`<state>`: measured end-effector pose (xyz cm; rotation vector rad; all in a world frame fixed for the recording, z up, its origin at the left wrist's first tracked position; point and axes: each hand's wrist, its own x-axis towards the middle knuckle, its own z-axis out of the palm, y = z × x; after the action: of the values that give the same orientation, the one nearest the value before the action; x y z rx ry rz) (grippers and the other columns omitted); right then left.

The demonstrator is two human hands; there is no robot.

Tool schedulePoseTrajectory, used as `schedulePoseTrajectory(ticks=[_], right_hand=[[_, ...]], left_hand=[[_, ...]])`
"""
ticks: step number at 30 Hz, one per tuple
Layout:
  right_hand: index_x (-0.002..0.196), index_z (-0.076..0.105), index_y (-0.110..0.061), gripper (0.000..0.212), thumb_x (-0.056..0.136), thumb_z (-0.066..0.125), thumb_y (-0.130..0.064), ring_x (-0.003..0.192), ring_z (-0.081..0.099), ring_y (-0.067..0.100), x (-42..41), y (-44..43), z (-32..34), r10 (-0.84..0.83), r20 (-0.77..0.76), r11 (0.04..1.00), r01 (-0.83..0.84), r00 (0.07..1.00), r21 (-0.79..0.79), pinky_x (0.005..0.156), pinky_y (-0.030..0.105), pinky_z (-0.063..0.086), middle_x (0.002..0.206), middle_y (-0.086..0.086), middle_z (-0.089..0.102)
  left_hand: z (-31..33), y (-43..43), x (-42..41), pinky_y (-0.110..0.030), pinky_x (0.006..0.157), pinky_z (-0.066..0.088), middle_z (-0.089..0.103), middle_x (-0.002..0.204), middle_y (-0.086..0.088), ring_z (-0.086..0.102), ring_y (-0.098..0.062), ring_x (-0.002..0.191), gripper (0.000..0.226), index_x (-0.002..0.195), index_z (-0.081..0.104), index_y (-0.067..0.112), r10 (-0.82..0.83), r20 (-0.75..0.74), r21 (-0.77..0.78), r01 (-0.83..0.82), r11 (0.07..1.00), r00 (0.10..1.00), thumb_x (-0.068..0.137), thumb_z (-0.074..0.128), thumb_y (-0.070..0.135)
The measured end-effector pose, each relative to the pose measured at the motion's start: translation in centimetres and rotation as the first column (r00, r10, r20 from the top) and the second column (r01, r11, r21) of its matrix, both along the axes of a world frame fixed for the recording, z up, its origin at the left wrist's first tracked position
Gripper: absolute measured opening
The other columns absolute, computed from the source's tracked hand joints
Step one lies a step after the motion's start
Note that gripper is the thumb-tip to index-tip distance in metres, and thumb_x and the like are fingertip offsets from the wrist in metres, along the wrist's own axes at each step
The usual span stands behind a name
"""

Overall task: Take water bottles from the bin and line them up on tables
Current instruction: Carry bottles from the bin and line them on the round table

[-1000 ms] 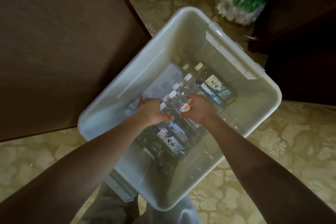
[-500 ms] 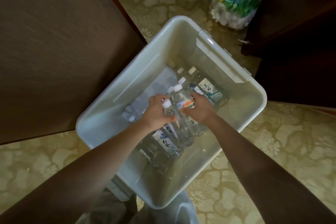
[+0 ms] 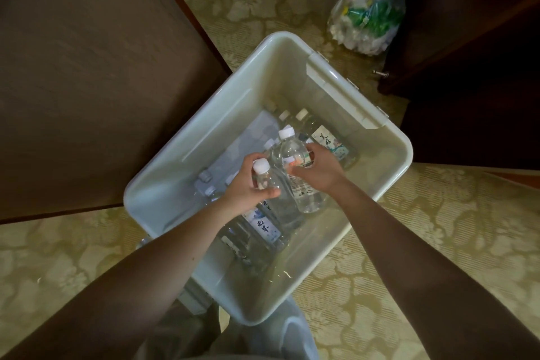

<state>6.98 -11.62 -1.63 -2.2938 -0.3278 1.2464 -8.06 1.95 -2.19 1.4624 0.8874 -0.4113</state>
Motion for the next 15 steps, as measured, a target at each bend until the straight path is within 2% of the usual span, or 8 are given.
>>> schedulePoseTrajectory(ticks=[3, 5, 7, 9, 12, 13, 15], right_hand=[[0.126, 0.058, -0.015, 0.052, 0.081, 0.08, -0.03, 0.095, 0.057, 0.015, -0.5, 0.0, 1.1, -0.035, -0.024, 0.999, 0.036, 0.999, 0.033, 0.077, 0.026, 0.041, 0.105, -0.003, 0.062], [0.121, 0.063, -0.018, 0.047, 0.079, 0.081, -0.03, 0.097, 0.06, 0.016, -0.9, 0.2, 1.9, -0.064, -0.045, 0.996, 0.067, 0.997, 0.06, 0.078, 0.028, 0.046, 0.105, -0.002, 0.066], [0.119, 0.067, -0.019, 0.049, 0.075, 0.085, -0.031, 0.1, 0.064, 0.017, -1.6, 0.5, 2.7, -0.097, -0.079, 0.99, 0.104, 0.992, 0.098, 0.085, 0.031, 0.053, 0.106, -0.001, 0.07], [0.119, 0.069, -0.019, 0.053, 0.071, 0.088, -0.032, 0.103, 0.066, 0.018, -2.4, 1.0, 3.7, -0.137, -0.121, 0.978, 0.153, 0.983, 0.138, 0.091, 0.036, 0.056, 0.107, 0.0, 0.072], [0.112, 0.071, -0.018, 0.046, 0.071, 0.088, -0.025, 0.102, 0.068, 0.021, -3.6, 1.8, 5.6, -0.163, -0.165, 0.96, 0.194, 0.973, 0.2, 0.089, 0.036, 0.057, 0.105, 0.004, 0.074], [0.115, 0.071, -0.017, 0.048, 0.071, 0.088, -0.024, 0.102, 0.068, 0.022, -4.1, 2.1, 6.3, -0.167, -0.188, 0.955, 0.206, 0.968, 0.213, 0.09, 0.037, 0.057, 0.106, 0.004, 0.074], [0.12, 0.068, -0.018, 0.063, 0.063, 0.09, -0.034, 0.103, 0.069, 0.023, -4.9, 2.7, 7.6, -0.157, -0.233, 0.947, 0.213, 0.96, 0.239, 0.092, 0.041, 0.058, 0.107, 0.003, 0.073]], left_hand=[[1.1, 0.9, -0.6, -0.041, 0.096, 0.051, 0.057, 0.119, 0.004, 0.058, -0.021, 0.112, 0.074, 0.119, 0.04, 0.041, 0.066, 0.004, -0.001, -0.066, 0.998, 0.998, 0.069, 0.087, 0.012], [2.1, 2.0, -1.0, -0.033, 0.087, 0.053, 0.058, 0.124, 0.004, 0.06, -0.015, 0.1, 0.073, 0.117, 0.039, 0.037, 0.132, 0.002, 0.005, -0.132, 0.991, 0.991, 0.067, 0.088, 0.015], [3.2, 3.0, -1.4, -0.034, 0.084, 0.054, 0.059, 0.126, 0.004, 0.06, -0.015, 0.093, 0.071, 0.112, 0.042, 0.036, 0.186, -0.003, 0.013, -0.186, 0.982, 0.983, 0.063, 0.09, 0.02], [4.5, 3.9, -1.9, -0.035, 0.083, 0.054, 0.059, 0.121, 0.003, 0.058, -0.014, 0.091, 0.068, 0.113, 0.046, 0.028, 0.214, -0.003, 0.019, -0.214, 0.977, 0.977, 0.062, 0.09, 0.02], [6.7, 4.9, -3.4, -0.035, 0.08, 0.056, 0.06, 0.122, -0.004, 0.061, -0.015, 0.092, 0.069, 0.112, 0.053, 0.022, 0.247, 0.037, 0.017, -0.247, 0.969, 0.968, 0.055, 0.092, 0.024], [7.3, 5.2, -4.0, -0.033, 0.077, 0.056, 0.061, 0.123, -0.006, 0.062, -0.016, 0.093, 0.071, 0.113, 0.054, 0.021, 0.254, 0.062, 0.009, -0.254, 0.967, 0.965, 0.052, 0.091, 0.028], [8.8, 5.8, -5.2, -0.029, 0.072, 0.055, 0.061, 0.125, -0.007, 0.062, -0.013, 0.09, 0.07, 0.112, 0.056, 0.021, 0.271, 0.088, -0.011, -0.272, 0.962, 0.958, 0.051, 0.089, 0.028]])
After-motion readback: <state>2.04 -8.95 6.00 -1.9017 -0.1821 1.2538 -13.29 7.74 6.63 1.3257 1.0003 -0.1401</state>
